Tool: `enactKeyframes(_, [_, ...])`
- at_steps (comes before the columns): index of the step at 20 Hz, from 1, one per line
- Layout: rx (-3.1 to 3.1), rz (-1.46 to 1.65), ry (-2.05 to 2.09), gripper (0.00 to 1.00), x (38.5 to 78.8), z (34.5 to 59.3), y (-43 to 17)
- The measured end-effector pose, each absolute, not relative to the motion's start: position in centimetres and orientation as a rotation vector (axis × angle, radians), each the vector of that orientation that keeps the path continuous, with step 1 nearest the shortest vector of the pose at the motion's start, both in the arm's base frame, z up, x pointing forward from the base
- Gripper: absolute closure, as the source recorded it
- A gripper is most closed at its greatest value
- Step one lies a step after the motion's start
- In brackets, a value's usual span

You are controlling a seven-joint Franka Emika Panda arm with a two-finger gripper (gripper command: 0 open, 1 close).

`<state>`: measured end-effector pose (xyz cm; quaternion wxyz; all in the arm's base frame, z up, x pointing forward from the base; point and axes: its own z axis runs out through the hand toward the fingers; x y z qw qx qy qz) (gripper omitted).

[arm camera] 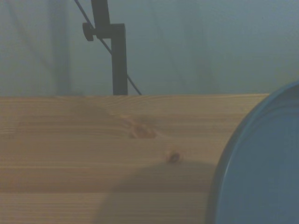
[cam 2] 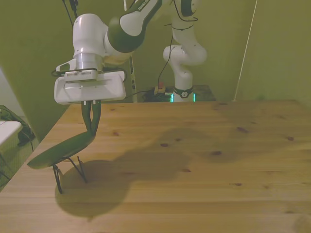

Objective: Unload the plate

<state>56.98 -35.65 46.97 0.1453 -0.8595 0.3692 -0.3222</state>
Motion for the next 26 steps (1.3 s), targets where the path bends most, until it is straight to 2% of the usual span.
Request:
enactKeyframes(8, [-2.483,-1.0,0.993,1.0,55.7,50.3,-30.8])
enactKeyframes(16, [-2.522,-0.996,0.897,1.0,54.7,53.8,-20.8])
enactKeyframes(18, [-2.548,-0.951,0.905,1.0,55.8,53.2,-18.2])
enactKeyframes(23, [-2.629,-0.756,1.001,1.0,60.4,48.3,-13.7])
enactKeyframes(26, [-2.666,-0.661,1.034,1.0,62.9,46.7,-11.9])
